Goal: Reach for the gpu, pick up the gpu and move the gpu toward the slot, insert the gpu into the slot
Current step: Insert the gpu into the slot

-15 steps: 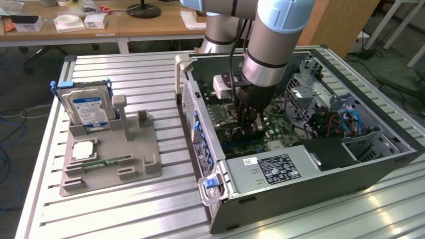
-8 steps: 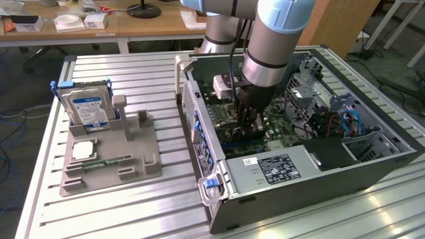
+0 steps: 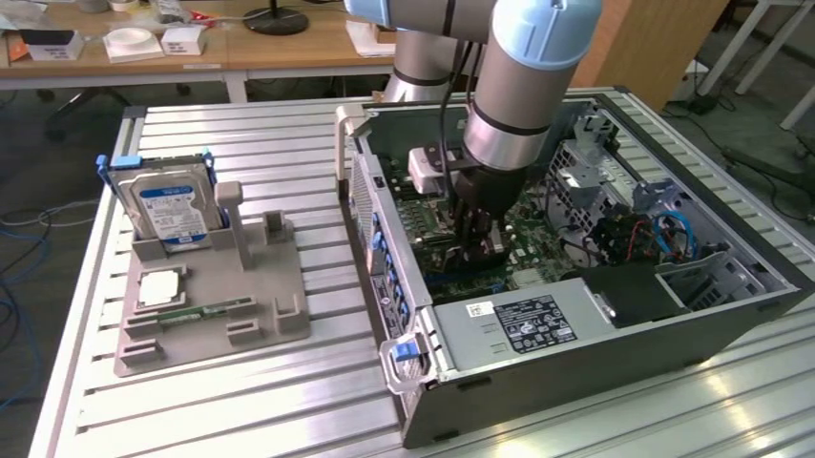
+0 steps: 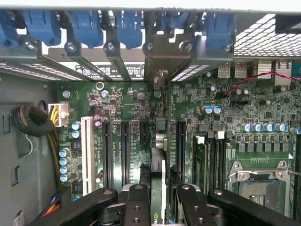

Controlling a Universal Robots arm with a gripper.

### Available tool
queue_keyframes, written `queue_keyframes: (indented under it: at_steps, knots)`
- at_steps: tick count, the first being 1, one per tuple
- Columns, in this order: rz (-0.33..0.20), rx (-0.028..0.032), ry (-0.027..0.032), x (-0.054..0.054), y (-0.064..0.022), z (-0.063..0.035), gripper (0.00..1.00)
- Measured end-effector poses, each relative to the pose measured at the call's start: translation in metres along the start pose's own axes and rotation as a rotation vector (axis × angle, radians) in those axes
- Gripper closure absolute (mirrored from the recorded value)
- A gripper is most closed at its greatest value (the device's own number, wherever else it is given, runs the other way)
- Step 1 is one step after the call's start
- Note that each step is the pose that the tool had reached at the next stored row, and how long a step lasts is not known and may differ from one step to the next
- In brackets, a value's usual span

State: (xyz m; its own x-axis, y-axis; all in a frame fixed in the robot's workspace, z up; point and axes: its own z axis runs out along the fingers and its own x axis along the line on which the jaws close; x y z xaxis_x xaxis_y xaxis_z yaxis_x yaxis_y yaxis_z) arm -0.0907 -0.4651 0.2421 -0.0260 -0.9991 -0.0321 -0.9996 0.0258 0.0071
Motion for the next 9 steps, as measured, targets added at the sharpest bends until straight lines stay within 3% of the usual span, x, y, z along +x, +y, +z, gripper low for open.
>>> queue_keyframes:
  at_steps: [9]
  knots:
    - [0.000, 0.0001, -0.0003, 0.0000, 0.0000, 0.0005, 0.74]
